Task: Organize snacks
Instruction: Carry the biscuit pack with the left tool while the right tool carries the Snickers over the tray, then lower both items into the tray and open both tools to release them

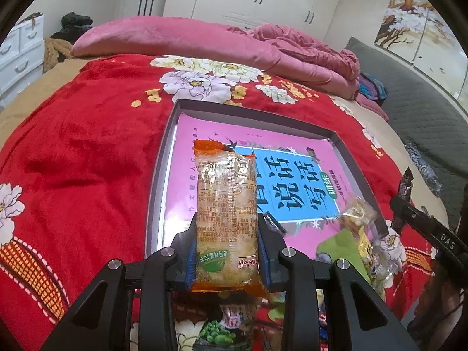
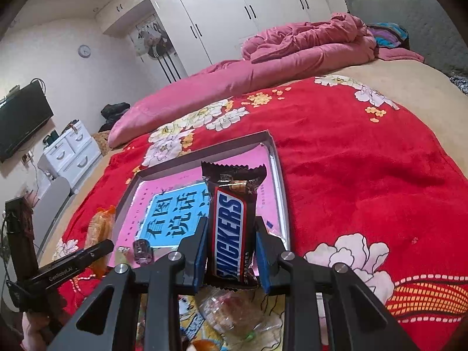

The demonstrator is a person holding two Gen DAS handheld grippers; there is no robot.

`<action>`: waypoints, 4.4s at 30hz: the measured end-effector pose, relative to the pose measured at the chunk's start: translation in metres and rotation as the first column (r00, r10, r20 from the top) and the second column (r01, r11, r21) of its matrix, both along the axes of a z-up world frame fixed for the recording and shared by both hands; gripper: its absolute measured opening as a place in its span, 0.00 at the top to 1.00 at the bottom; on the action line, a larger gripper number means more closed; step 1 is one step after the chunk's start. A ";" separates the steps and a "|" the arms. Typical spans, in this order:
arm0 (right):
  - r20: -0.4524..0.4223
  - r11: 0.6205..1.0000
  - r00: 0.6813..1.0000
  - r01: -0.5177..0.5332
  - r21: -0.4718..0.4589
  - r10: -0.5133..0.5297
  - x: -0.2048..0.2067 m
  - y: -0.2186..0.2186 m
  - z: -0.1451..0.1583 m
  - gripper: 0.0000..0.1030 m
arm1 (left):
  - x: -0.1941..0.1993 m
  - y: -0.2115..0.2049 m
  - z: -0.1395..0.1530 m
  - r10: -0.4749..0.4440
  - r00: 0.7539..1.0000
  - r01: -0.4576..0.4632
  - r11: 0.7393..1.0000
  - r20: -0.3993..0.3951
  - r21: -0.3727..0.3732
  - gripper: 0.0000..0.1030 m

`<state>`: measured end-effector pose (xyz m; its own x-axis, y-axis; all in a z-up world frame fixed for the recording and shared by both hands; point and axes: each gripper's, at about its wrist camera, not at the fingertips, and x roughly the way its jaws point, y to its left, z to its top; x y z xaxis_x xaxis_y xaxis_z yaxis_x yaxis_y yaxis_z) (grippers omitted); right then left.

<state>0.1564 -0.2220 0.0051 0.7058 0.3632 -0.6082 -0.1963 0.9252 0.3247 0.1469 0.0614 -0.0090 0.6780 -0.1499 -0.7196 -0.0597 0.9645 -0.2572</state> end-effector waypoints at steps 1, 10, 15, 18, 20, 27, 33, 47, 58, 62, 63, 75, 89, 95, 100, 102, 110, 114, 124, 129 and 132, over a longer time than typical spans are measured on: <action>0.000 1.000 1.000 0.002 -0.002 -0.002 0.002 0.000 -0.001 0.71 | 0.002 0.001 -0.001 0.003 1.000 -0.003 1.000 -0.003 0.001 0.67; -0.014 0.999 1.000 0.025 -0.037 -0.025 0.018 -0.003 -0.008 0.71 | 0.015 0.002 -0.010 0.015 1.000 -0.015 1.000 -0.026 0.015 0.67; -0.046 0.998 0.998 0.027 -0.058 -0.030 0.027 -0.001 -0.017 0.71 | 0.017 -0.001 -0.012 0.007 1.000 -0.007 1.000 -0.030 0.023 0.67; -0.059 0.998 0.998 0.028 -0.062 -0.032 0.031 -0.001 -0.020 0.71 | 0.018 -0.002 -0.013 0.006 0.999 -0.005 1.000 -0.033 0.023 0.67; -0.066 0.998 0.997 0.028 -0.060 -0.032 0.033 -0.001 -0.022 0.71 | 0.019 -0.002 -0.014 0.006 0.999 -0.005 1.000 -0.038 0.020 0.67; -0.084 0.998 0.996 0.005 -0.057 -0.009 0.036 0.004 -0.028 0.71 | 0.021 -0.005 -0.017 -0.002 0.999 0.003 1.000 -0.045 0.019 0.67; -0.091 0.999 0.996 -0.024 -0.037 0.020 0.034 0.009 -0.030 0.71 | 0.022 -0.005 -0.018 -0.004 0.999 0.005 1.000 -0.053 0.016 0.67; -0.072 0.994 0.996 -0.060 -0.095 0.053 0.036 0.023 -0.029 0.71 | 0.026 -0.005 -0.022 -0.007 0.998 0.008 1.000 -0.067 0.015 0.66; -0.074 0.994 0.997 -0.018 -0.110 0.010 0.041 0.012 -0.030 0.69 | 0.028 -0.004 -0.021 0.001 0.998 0.000 1.000 -0.067 0.023 0.66; -0.067 0.995 0.998 -0.015 -0.102 0.008 0.041 0.011 -0.029 0.65 | 0.028 -0.003 -0.021 0.007 0.998 -0.006 1.000 -0.067 0.014 0.66; -0.066 0.995 0.998 -0.015 -0.102 0.008 0.040 0.012 -0.029 0.65 | 0.028 -0.002 -0.021 0.008 0.998 -0.007 1.000 -0.068 0.011 0.66; -0.039 0.993 0.999 -0.025 -0.111 0.020 0.034 0.014 -0.022 0.58 | 0.029 0.004 -0.021 0.019 0.998 -0.020 1.000 -0.068 -0.013 0.65; -0.038 0.994 0.999 -0.020 -0.112 0.016 0.033 0.012 -0.021 0.54 | 0.028 0.007 -0.018 0.033 0.998 -0.033 0.999 -0.056 -0.007 0.53; -0.025 0.995 1.000 -0.016 -0.103 0.014 0.031 0.009 -0.018 0.54 | 0.027 0.008 -0.015 0.030 0.999 -0.031 0.999 -0.041 -0.011 0.43; -0.019 0.994 1.000 -0.023 -0.105 0.021 0.030 0.009 -0.017 0.50 | 0.025 0.009 -0.013 0.036 0.999 -0.036 0.999 -0.031 -0.007 0.38; -0.014 0.994 1.000 -0.021 -0.105 0.020 0.030 0.009 -0.016 0.50 | 0.024 0.009 -0.011 0.036 0.999 -0.036 0.999 -0.021 -0.008 0.36; 0.019 0.996 1.000 -0.016 -0.089 0.018 0.025 0.005 -0.008 0.43 | 0.018 0.009 -0.002 0.021 1.000 -0.021 1.000 0.020 -0.005 0.29; 0.022 0.996 1.000 -0.016 -0.087 0.018 0.024 0.005 -0.007 0.43 | 0.015 0.007 0.001 0.006 1.000 -0.006 1.000 0.030 0.007 0.28; 0.056 0.995 0.997 -0.046 -0.085 0.051 0.011 0.009 0.002 0.35 | 0.005 0.009 0.009 0.021 0.998 -0.022 0.999 0.065 0.024 0.24; 0.066 0.994 0.996 -0.059 -0.088 0.065 0.005 0.013 0.005 0.32 | -0.004 0.006 0.014 0.009 0.996 -0.012 0.999 0.086 0.037 0.23; 0.067 0.994 0.995 -0.065 -0.093 0.072 0.001 0.015 0.005 0.31 | -0.009 0.003 0.016 0.000 0.996 -0.004 0.999 0.090 0.047 0.23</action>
